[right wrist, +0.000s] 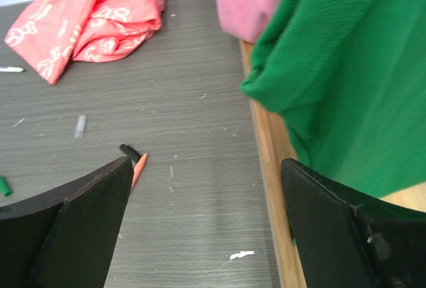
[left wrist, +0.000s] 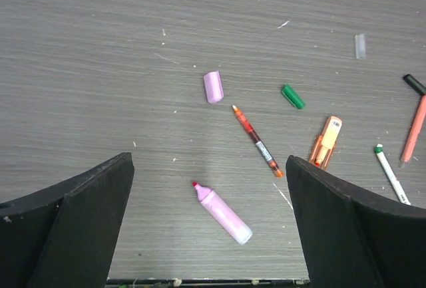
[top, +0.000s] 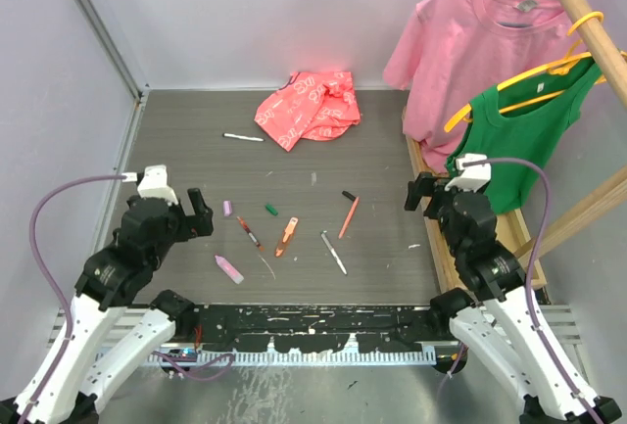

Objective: Insert the pens into the pen caps
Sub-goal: Pick up the pen from the center of the board.

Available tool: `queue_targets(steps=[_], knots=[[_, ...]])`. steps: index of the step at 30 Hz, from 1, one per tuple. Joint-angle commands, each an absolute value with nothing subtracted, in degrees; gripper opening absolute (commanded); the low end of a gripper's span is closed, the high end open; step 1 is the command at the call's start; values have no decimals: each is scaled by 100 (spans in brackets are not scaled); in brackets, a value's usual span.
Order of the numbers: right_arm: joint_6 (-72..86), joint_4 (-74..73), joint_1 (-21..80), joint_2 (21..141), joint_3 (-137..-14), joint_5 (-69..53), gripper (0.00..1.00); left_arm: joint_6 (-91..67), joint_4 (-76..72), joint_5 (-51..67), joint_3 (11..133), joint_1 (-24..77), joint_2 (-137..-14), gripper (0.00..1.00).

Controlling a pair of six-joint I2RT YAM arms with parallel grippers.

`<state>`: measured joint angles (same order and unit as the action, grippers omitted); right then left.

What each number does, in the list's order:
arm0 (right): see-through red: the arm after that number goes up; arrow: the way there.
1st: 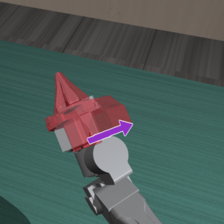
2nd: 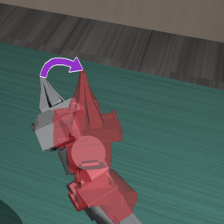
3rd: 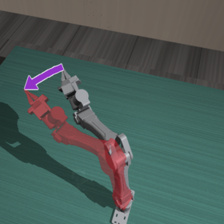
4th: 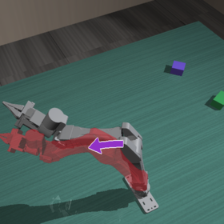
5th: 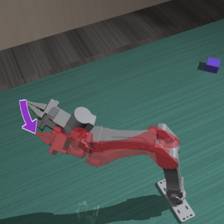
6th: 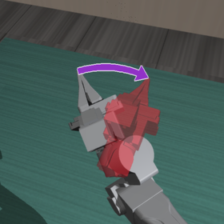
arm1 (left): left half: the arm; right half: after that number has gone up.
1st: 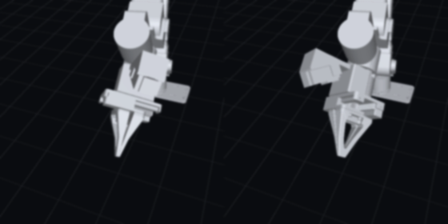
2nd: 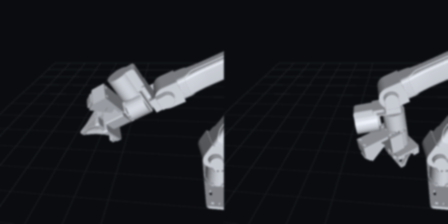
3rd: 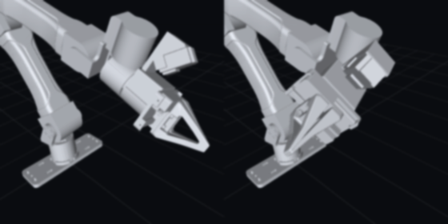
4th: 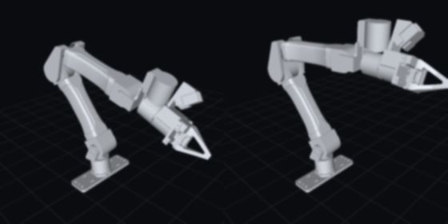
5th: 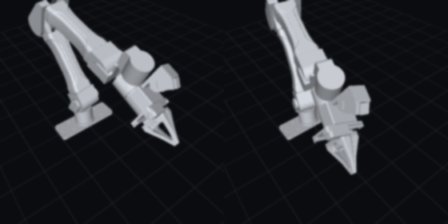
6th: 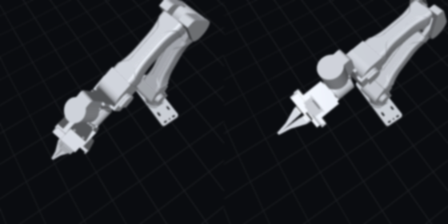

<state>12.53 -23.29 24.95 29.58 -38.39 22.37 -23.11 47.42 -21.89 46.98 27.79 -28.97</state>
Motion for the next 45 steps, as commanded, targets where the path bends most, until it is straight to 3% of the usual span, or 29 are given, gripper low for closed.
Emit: queue_targets(steps=[1,13,22,32,37,45], knots=[[1379,-2524,1810,3257,-4387,1761,97,-2422,5164,-1886,5341,2444,-3531,98],[1993,-3396,584,4139,-5271,1309,99,-2767,6130,-1592,6661,1859,-5537,98],[1746,-3998,372,4809,-5826,1040,100,-2333,5962,-1507,6842,1753,-5714,98],[1111,-4298,338,5406,-5886,-869,100,-2010,5371,-1250,7016,1709,-5989,98],[990,-4283,332,5625,-5712,-1293,100,-1867,4345,-1146,7106,1707,-6497,98],[1001,-4034,334,5851,-5683,-1832,99,-434,3190,-191,8348,1679,-8321,98]])
